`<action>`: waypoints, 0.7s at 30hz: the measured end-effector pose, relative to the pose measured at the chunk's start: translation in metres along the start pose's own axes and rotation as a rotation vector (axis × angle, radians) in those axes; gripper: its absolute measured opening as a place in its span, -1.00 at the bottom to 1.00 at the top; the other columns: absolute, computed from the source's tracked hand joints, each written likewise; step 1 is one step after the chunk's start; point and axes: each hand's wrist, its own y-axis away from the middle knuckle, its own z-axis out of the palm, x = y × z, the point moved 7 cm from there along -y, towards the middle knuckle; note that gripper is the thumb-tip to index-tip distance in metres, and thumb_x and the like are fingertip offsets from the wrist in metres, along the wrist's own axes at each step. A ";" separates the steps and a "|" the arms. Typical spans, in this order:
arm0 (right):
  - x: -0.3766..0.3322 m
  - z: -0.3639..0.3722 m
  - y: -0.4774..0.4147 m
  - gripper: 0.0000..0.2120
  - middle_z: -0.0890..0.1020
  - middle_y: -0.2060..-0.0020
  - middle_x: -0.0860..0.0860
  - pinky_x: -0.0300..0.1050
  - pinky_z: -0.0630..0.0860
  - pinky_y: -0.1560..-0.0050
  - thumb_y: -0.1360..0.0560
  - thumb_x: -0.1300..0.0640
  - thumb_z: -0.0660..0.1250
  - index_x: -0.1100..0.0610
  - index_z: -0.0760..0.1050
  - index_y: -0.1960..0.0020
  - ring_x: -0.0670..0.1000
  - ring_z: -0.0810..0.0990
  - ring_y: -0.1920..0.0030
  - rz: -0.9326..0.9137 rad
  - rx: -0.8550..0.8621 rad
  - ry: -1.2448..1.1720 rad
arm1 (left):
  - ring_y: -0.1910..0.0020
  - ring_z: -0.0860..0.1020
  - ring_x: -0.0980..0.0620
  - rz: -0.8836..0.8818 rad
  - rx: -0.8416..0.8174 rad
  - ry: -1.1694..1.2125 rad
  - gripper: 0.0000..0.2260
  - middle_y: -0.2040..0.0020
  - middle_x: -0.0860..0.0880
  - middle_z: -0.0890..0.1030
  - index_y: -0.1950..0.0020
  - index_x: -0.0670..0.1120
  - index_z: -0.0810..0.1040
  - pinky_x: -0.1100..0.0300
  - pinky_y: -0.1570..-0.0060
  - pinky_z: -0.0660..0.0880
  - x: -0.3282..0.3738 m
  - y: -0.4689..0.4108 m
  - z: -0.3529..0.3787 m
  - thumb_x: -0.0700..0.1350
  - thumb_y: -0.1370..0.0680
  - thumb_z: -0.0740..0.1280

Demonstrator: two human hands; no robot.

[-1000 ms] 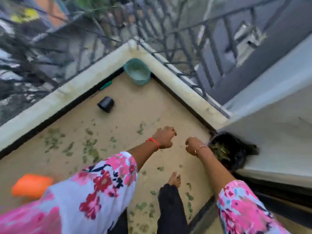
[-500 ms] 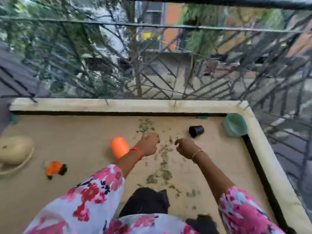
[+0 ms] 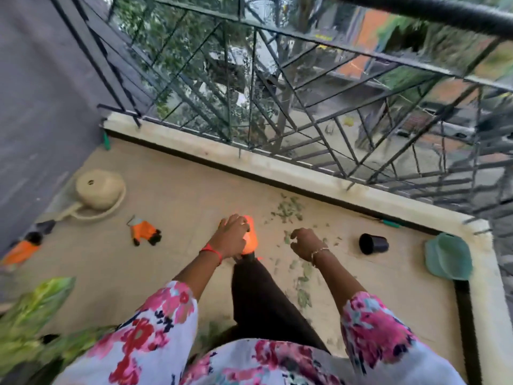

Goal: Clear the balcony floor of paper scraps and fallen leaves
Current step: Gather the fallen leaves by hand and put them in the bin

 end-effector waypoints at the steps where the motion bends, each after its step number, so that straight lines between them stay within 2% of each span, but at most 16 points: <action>1: -0.008 -0.001 -0.009 -0.65 0.45 -0.29 0.20 -0.10 0.37 -0.24 -0.54 0.21 0.17 0.22 0.41 -0.31 0.15 0.43 -0.28 -0.005 -0.015 0.006 | -0.46 0.16 -0.01 -0.012 0.003 0.014 -0.65 -0.44 -0.04 0.30 -0.31 -0.09 0.44 0.05 -0.40 0.14 -0.011 -0.003 -0.002 -0.18 -0.53 0.23; 4: -0.035 -0.001 -0.038 -0.66 0.46 -0.27 0.20 -0.11 0.38 -0.24 -0.53 0.21 0.18 0.22 0.44 -0.29 0.15 0.44 -0.27 -0.026 -0.050 0.005 | -0.44 0.19 -0.03 -0.037 0.015 0.034 -0.63 -0.39 -0.06 0.33 -0.31 -0.10 0.43 0.05 -0.38 0.18 -0.040 -0.014 -0.013 -0.20 -0.50 0.24; 9: -0.090 0.000 -0.100 -0.67 0.48 -0.27 0.20 -0.16 0.33 -0.20 -0.53 0.23 0.20 0.25 0.44 -0.28 0.14 0.41 -0.30 -0.026 -0.082 0.006 | -0.46 0.16 -0.05 -0.031 0.008 0.073 -0.66 -0.39 -0.06 0.33 -0.32 -0.11 0.41 0.10 -0.39 0.15 -0.100 -0.052 -0.029 -0.19 -0.54 0.21; 14: -0.128 -0.014 -0.157 -0.67 0.45 -0.30 0.19 -0.18 0.31 -0.20 -0.55 0.23 0.17 0.25 0.42 -0.31 0.12 0.41 -0.31 0.063 -0.116 -0.042 | -0.43 0.20 -0.04 0.035 -0.135 0.015 -0.68 -0.39 -0.08 0.33 -0.32 -0.13 0.42 0.06 -0.37 0.20 -0.151 -0.101 -0.060 -0.18 -0.56 0.20; 16: -0.139 -0.024 -0.168 -0.67 0.44 -0.30 0.20 -0.18 0.27 -0.22 -0.56 0.23 0.15 0.27 0.42 -0.30 0.13 0.39 -0.33 0.070 -0.143 -0.026 | -0.41 0.23 -0.05 0.056 -0.128 -0.004 -0.68 -0.37 -0.09 0.36 -0.30 -0.13 0.45 0.05 -0.36 0.22 -0.172 -0.120 -0.080 -0.17 -0.55 0.22; 21: -0.151 -0.073 -0.201 -0.68 0.47 -0.28 0.24 -0.12 0.32 -0.22 -0.57 0.22 0.15 0.29 0.45 -0.28 0.17 0.41 -0.30 0.178 -0.061 -0.086 | -0.40 0.24 -0.08 0.079 -0.156 -0.029 -0.65 -0.36 -0.09 0.37 -0.33 -0.15 0.42 0.02 -0.35 0.23 -0.201 -0.163 -0.132 -0.21 -0.54 0.22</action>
